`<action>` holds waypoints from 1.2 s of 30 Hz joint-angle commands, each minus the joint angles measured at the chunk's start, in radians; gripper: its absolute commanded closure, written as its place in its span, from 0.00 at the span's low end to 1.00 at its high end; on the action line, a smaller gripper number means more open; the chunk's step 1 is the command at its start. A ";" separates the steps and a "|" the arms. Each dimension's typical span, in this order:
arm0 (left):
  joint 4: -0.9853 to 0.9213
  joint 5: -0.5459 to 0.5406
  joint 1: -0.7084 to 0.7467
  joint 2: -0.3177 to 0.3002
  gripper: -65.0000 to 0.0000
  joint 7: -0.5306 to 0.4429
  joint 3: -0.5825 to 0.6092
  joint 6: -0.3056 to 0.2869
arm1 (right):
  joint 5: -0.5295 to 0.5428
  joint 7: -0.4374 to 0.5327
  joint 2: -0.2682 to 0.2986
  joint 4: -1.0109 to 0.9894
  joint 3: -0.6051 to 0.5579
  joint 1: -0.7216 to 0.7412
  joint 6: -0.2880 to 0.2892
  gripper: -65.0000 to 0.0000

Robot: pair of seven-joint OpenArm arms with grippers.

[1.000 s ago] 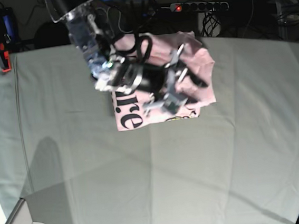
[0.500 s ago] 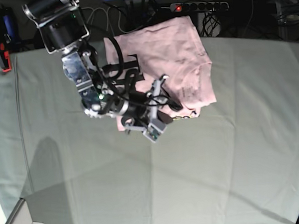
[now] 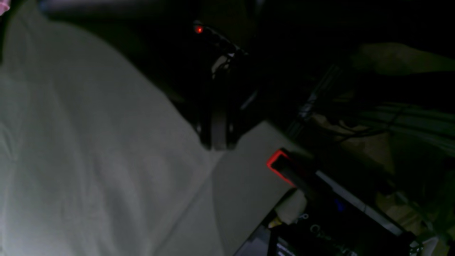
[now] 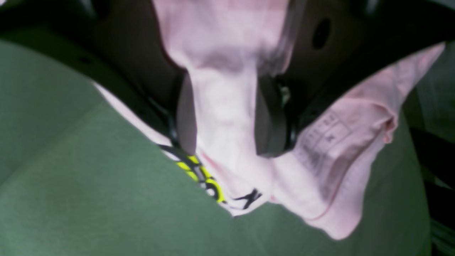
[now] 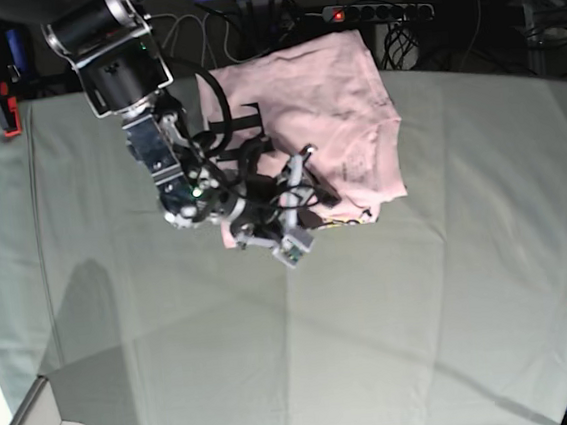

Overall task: Layout the t-shirt on the table in an organized manner, then fold the t-shirt properly
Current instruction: 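Pull the folded layer back with the right gripper and flatten it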

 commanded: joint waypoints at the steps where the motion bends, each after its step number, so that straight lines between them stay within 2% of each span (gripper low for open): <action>1: 0.014 -0.006 0.002 -0.020 0.99 -0.022 -0.010 -0.002 | 0.018 0.024 0.007 0.013 -0.011 0.016 0.011 0.64; 2: 0.014 -0.006 0.002 -0.020 0.99 -0.022 -0.010 -0.002 | 0.018 0.024 0.014 0.013 -0.028 0.016 0.011 0.70; 5: 0.014 -0.006 0.000 -0.020 0.99 -0.022 -0.010 -0.002 | 0.018 0.024 0.020 0.012 -0.044 0.020 0.011 0.96; 6: 0.014 -0.006 0.000 -0.020 0.99 -0.022 -0.010 -0.002 | 0.018 0.024 0.024 0.012 -0.041 0.022 0.011 1.00; 14: 0.014 -0.006 -0.001 -0.020 0.99 -0.022 -0.010 -0.002 | 0.023 0.023 0.049 0.022 -0.030 0.045 0.011 1.00; 21: 0.014 -0.006 -0.001 -0.020 0.99 -0.022 -0.010 -0.002 | 0.020 0.018 0.040 0.090 0.085 0.045 0.011 1.00; 34: 0.014 -0.006 -0.020 -0.018 0.99 -0.022 -0.008 -0.002 | 0.018 0.018 0.047 0.088 0.056 0.016 0.011 1.00; 36: 0.014 -0.006 -0.020 -0.017 0.99 -0.022 -0.008 -0.002 | 0.020 0.017 0.060 0.095 0.036 0.014 0.011 0.93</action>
